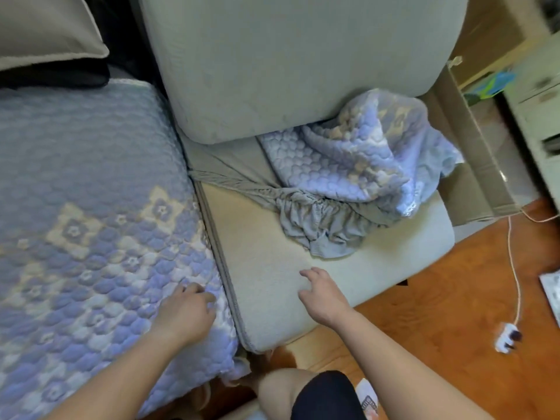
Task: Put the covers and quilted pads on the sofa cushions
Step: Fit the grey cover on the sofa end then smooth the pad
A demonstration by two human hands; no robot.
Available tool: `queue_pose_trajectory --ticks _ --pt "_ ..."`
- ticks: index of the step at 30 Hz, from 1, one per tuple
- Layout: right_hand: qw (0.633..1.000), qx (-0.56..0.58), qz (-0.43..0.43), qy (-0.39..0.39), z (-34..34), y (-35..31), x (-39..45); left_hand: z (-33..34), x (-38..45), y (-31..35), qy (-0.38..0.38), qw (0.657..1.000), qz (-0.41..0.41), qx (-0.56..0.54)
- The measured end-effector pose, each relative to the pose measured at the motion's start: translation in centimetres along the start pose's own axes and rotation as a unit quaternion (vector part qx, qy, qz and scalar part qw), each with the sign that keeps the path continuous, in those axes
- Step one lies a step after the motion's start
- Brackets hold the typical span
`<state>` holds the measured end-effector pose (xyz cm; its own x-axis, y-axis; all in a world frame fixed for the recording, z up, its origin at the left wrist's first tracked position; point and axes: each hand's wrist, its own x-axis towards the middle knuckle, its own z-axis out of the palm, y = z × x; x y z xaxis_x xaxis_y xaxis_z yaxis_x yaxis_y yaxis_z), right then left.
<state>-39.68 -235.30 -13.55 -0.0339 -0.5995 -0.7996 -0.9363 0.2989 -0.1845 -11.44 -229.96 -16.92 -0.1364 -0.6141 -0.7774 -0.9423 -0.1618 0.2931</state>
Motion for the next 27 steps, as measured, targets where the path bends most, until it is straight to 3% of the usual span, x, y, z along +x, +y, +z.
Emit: queue_pose_trajectory --ticks 2,5,9,11,13,15,17,20,22,24,27 --pt "0.999 0.021 0.021 0.028 -2.2 1.8 -1.1 -1.2 -0.2 1.1 -0.019 0.994 -0.035 -0.1" --pt "0.991 0.086 0.068 0.08 -6.9 5.2 -1.3 -3.9 0.0 4.6 -0.025 0.986 -0.049 -0.16" --pt "0.958 0.129 0.05 0.25 -16.1 9.7 0.7 -8.5 1.9 13.2 0.038 0.959 -0.03 -0.278" --pt "0.954 0.053 -0.002 0.294 -21.0 11.5 3.3 -10.3 3.1 18.5 0.065 0.937 -0.009 -0.343" --pt "0.947 -0.125 -0.091 0.282 -24.8 12.8 7.6 -11.2 5.2 23.4 0.101 0.916 0.002 -0.388" --pt "0.915 -0.297 -0.128 0.239 -27.7 14.0 11.6 -11.4 7.9 27.5 0.153 0.921 0.0 -0.36" --pt "0.902 -0.332 -0.138 0.239 -30.4 16.0 14.6 -10.9 11.1 31.3 0.192 0.932 -0.051 -0.303" --pt "0.905 -0.29 -0.181 0.254 -32.6 17.1 15.4 -9.4 13.7 34.0 0.194 0.946 -0.144 -0.215" --pt "0.923 -0.262 -0.174 0.224 -33.8 15.8 15.2 -8.1 14.5 33.8 0.228 0.957 -0.137 -0.114" --pt "0.94 -0.256 -0.149 0.167 -35.6 13.4 15.3 -7.2 15.1 33.1 0.244 0.964 -0.102 -0.026" --pt "0.976 -0.154 -0.148 0.036 -37.0 9.9 14.5 -7.0 16.6 31.4 0.207 0.973 -0.068 0.07"
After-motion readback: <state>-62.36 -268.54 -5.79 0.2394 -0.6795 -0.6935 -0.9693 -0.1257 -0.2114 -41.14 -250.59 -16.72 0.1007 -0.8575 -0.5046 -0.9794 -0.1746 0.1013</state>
